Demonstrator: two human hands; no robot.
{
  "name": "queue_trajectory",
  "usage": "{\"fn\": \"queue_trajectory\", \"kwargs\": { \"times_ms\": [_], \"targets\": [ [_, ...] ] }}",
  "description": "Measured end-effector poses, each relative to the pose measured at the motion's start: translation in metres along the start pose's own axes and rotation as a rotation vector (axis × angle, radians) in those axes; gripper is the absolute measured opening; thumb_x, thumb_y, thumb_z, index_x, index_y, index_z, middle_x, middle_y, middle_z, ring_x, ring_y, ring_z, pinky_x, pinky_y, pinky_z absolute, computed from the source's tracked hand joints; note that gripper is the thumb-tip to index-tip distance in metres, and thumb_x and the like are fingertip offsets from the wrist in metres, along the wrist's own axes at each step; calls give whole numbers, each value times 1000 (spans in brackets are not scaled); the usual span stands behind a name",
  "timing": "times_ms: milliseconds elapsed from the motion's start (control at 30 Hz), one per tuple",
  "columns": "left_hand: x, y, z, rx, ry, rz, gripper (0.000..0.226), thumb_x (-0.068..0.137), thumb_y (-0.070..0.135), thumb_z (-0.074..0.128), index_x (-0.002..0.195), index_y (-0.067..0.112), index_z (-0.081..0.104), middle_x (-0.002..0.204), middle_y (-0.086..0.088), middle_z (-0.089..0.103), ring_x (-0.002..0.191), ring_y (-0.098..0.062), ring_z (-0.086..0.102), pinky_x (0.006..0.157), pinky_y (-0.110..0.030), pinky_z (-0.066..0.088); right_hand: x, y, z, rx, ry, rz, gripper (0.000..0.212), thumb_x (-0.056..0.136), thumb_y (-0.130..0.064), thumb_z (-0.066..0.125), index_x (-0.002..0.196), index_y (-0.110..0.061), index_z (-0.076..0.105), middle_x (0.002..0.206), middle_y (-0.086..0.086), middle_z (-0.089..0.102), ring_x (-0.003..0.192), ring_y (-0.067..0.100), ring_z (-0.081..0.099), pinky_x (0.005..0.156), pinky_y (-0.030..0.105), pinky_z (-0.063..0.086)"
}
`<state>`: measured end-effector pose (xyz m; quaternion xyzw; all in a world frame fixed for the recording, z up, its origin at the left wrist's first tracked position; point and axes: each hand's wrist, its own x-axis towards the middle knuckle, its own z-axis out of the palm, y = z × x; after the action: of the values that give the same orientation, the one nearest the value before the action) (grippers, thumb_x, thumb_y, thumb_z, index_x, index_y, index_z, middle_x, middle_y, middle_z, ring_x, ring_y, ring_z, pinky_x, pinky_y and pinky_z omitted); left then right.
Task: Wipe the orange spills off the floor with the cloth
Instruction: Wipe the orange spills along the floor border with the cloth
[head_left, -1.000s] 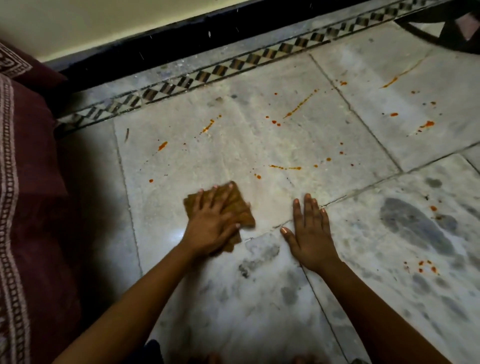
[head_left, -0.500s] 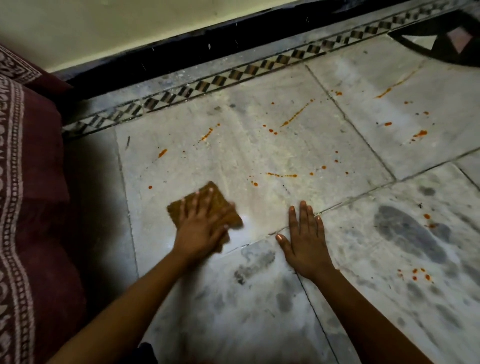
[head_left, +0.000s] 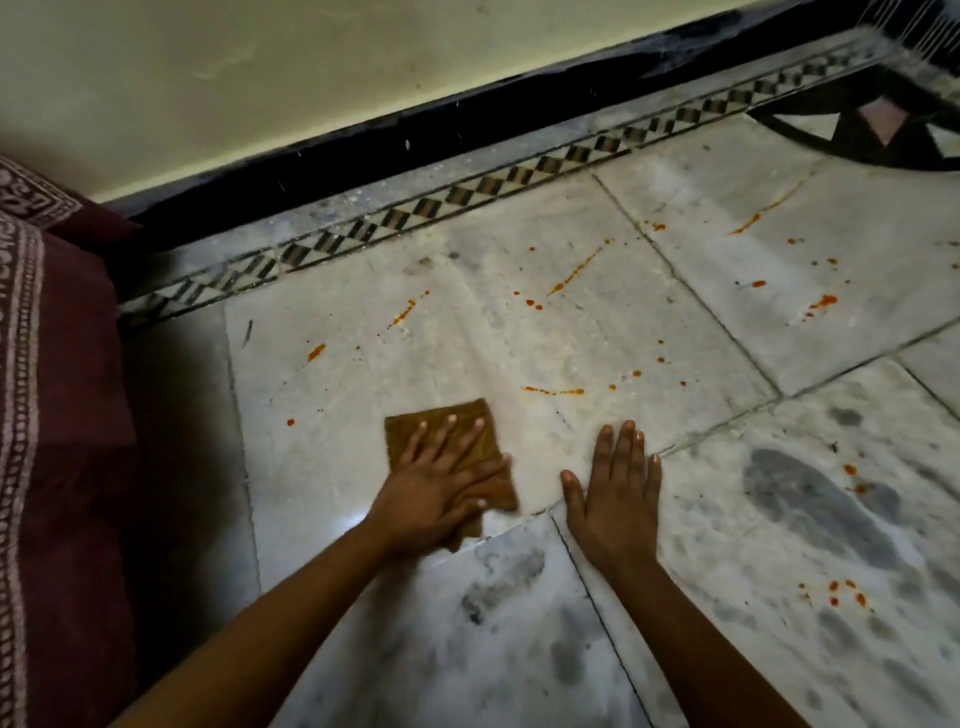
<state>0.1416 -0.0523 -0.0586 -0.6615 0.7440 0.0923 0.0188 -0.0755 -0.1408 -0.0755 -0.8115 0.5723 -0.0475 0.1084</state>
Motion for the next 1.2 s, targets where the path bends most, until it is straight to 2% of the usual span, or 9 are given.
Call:
{"fn": "queue_trajectory", "kwargs": {
  "times_ms": [233,400,567,700,833,967,1033,1100,1200],
  "targets": [
    [85,-43,-38,-55,-189,-301,60,89,67,14,143,49,-1,159,-1,-12,144,-33,-11,114,-53,-6,1,0,4,11,-14,0,79,94,-54,5,142,3,32,147,28,29,136,39,29,111,44,9],
    [72,3,-24,-13,-103,-123,61,84,67,3,141,50,-4,157,1,-12,143,-32,-17,111,-48,-16,1,1,3,22,-34,-7,81,94,-55,4,141,3,33,147,28,31,135,40,32,110,43,8],
    [-31,-23,-1,34,9,-24,53,93,63,10,144,50,8,155,-4,12,142,-36,9,111,-42,0,-4,-7,1,52,-29,-42,73,94,-50,18,143,2,30,149,24,28,138,36,28,111,42,7],
    [-37,-78,-14,-69,-86,-357,74,69,84,-13,137,57,-11,155,-6,-16,145,-34,-8,113,-46,-7,-5,-36,1,125,-59,-300,66,93,-41,28,145,-1,27,151,18,26,140,27,23,114,32,4],
    [8,-80,-32,-97,-212,-461,70,80,73,13,145,49,2,156,-10,-18,142,-36,-20,112,-53,-13,12,-74,-1,102,-101,-538,65,93,-41,29,145,-2,25,152,16,25,140,21,17,114,28,1],
    [-45,-47,-11,-121,-54,-231,66,85,72,15,146,45,12,153,-2,-21,141,-26,-24,110,-43,-23,33,-92,-2,117,-113,-563,67,96,-48,21,145,-2,24,152,16,25,140,22,21,113,23,-2],
    [-88,-48,6,-171,88,-231,70,88,70,15,147,33,23,157,0,-5,144,-21,-12,115,-42,-12,38,-100,4,126,-132,-577,71,97,-51,11,145,0,24,151,16,25,139,22,21,113,23,-3],
    [-111,-64,13,-225,244,-416,75,90,70,18,144,21,34,156,-6,13,145,-22,7,114,-44,4,41,-108,13,106,-148,-616,72,97,-51,8,144,1,24,151,14,23,138,22,21,113,24,-3],
    [-94,-92,2,-352,275,-756,82,78,71,23,140,20,41,158,-12,9,145,-22,9,114,-40,-2,52,-123,24,84,-129,-673,71,96,-50,11,145,0,21,152,14,18,139,22,16,114,26,-2]
  ]
}}
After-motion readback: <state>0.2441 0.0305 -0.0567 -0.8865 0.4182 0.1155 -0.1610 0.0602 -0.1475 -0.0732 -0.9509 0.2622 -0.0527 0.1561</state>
